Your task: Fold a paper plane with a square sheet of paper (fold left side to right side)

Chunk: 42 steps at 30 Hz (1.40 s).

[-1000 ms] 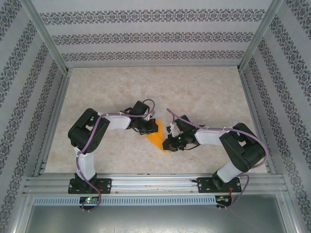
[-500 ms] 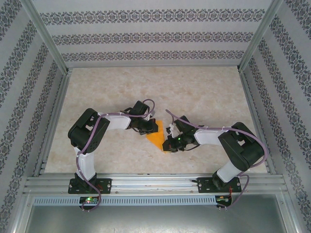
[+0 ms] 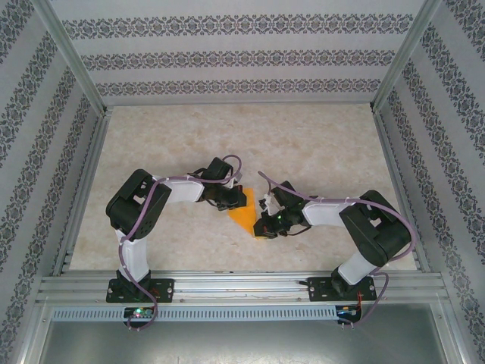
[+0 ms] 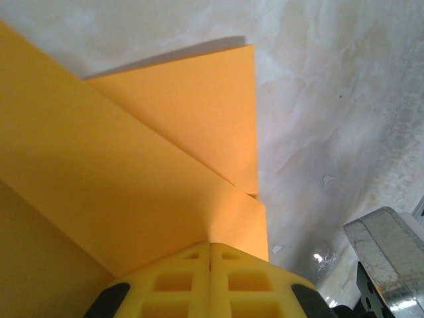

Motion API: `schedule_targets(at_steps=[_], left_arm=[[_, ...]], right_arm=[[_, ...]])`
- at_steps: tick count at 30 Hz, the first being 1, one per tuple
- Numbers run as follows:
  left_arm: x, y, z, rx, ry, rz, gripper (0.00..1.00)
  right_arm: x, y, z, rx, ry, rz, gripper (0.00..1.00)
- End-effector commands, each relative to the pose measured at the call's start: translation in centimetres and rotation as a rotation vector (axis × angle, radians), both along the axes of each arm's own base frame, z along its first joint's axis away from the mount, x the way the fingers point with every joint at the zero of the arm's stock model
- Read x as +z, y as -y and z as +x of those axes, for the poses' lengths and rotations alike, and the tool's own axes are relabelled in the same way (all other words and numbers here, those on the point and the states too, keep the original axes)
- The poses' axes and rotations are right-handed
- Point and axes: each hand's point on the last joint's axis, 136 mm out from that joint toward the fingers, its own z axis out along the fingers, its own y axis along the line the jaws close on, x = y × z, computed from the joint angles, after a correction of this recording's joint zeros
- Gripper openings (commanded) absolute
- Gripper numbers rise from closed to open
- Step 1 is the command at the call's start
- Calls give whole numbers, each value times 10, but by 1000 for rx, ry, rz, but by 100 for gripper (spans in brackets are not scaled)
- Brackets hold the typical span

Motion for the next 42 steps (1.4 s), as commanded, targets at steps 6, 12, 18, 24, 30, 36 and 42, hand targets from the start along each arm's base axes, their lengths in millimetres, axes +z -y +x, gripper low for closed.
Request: schedule_targets(at_steps=[6, 12, 18, 24, 30, 36, 42], left_arm=[[-40, -30, -21, 30, -94, 152, 0], [-41, -31, -21, 34, -95, 155, 0], [-41, -32, -21, 33, -95, 160, 0], [-40, -32, -21, 32, -94, 157, 0], [-39, -31, -20, 32, -92, 150, 0], [-38, -30, -20, 32, -92, 145, 0], [-37, -29, -20, 33, -91, 137, 0]], right_arm=[[-26, 18, -31, 32, -94, -106, 0], [-30, 25, -43, 39, -117, -125, 0], [-28, 29, -55, 49, -131, -121, 0], [6, 19, -51, 60, -78, -42, 0], [44, 13, -32, 36, 22, 52, 0], [52, 2, 5, -8, 118, 54, 0], [42, -9, 37, -52, 159, 22, 0]])
